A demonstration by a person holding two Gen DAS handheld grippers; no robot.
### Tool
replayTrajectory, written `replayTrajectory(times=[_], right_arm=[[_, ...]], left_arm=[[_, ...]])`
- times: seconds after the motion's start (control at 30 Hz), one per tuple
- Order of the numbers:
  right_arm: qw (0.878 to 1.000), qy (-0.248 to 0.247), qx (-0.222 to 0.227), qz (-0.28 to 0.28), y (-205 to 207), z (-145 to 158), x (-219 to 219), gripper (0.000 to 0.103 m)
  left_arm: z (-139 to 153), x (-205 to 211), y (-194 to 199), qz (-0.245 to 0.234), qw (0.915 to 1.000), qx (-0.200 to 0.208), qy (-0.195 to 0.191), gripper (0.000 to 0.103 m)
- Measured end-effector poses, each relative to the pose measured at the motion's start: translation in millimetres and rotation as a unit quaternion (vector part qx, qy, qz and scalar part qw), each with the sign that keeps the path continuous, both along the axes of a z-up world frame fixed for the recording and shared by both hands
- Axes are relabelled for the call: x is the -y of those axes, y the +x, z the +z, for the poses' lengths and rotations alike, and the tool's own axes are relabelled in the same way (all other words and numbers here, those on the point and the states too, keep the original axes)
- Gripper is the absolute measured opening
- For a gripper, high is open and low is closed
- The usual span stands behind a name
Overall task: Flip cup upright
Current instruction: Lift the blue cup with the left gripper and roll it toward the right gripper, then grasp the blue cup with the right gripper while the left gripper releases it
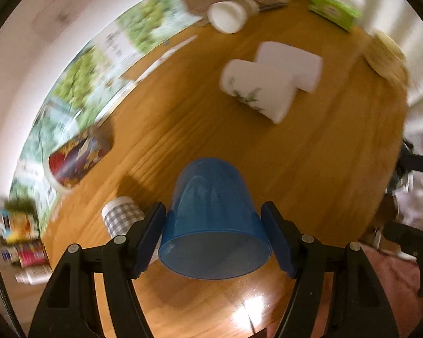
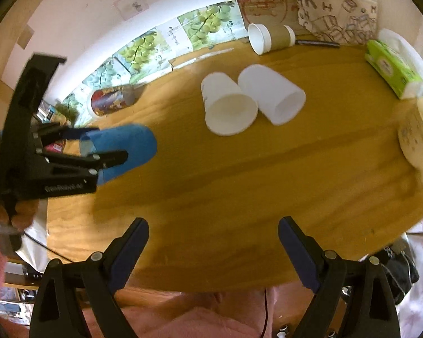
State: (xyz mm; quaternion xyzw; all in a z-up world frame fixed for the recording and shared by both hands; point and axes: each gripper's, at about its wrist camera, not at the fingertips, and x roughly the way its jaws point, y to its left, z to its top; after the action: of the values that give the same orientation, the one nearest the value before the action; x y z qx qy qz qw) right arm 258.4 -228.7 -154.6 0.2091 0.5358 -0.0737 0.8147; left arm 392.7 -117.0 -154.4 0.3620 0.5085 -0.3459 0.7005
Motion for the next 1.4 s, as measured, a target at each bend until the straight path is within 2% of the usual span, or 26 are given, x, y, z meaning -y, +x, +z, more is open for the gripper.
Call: replayTrajectory(times=[0.1, 0.23, 0.33, 0.4, 0.47, 0.57, 0.77, 0.93, 1.1, 1.4], right_arm=[[1.0, -0.006, 0.004, -0.012, -19, -2, -10, 0.093], [0.999, -0.028, 0.015, -0.027, -41, 0, -24, 0.093], [0.998, -0.045, 0.02, -0.031, -53, 1, -34, 0.093], [0.997, -0.062, 0.024, -0.035, -61, 3, -42, 0.093], [0.996, -0.074, 0.027, -0.037, -67, 5, -50, 0.093], [0.995, -0.082, 0.031, -0.04, -75, 5, -59, 0.093], [0.994, -0.1, 0.023, -0.035, -87, 3, -84, 0.093], [0.994, -0.099, 0.012, -0.032, -89, -2, -97, 0.093], [0.995, -0.095, -0.001, -0.03, -88, -10, -105, 0.093], [0.993, -0.111, 0.011, 0.025, -70, -12, -114, 0.093]], left_arm=[[4, 1, -15, -0.058, 0.9983, 0.007, 0.0, 0.073], [7, 4, -36, -0.142, 0.9897, 0.013, -0.008, 0.073], [10, 5, -52, -0.205, 0.9785, -0.003, -0.023, 0.073], [11, 6, -61, -0.246, 0.9682, -0.029, -0.038, 0.073], [12, 6, -67, -0.277, 0.9578, -0.057, -0.051, 0.073], [11, 9, -73, -0.309, 0.9457, -0.079, -0.064, 0.073], [-5, 13, -72, -0.317, 0.9339, -0.147, -0.075, 0.073], [-21, 16, -67, -0.289, 0.9221, -0.242, -0.087, 0.073], [-41, 18, -57, -0.262, 0.9119, -0.304, -0.083, 0.073], [-60, 22, -27, -0.234, 0.8773, -0.409, -0.088, 0.073]])
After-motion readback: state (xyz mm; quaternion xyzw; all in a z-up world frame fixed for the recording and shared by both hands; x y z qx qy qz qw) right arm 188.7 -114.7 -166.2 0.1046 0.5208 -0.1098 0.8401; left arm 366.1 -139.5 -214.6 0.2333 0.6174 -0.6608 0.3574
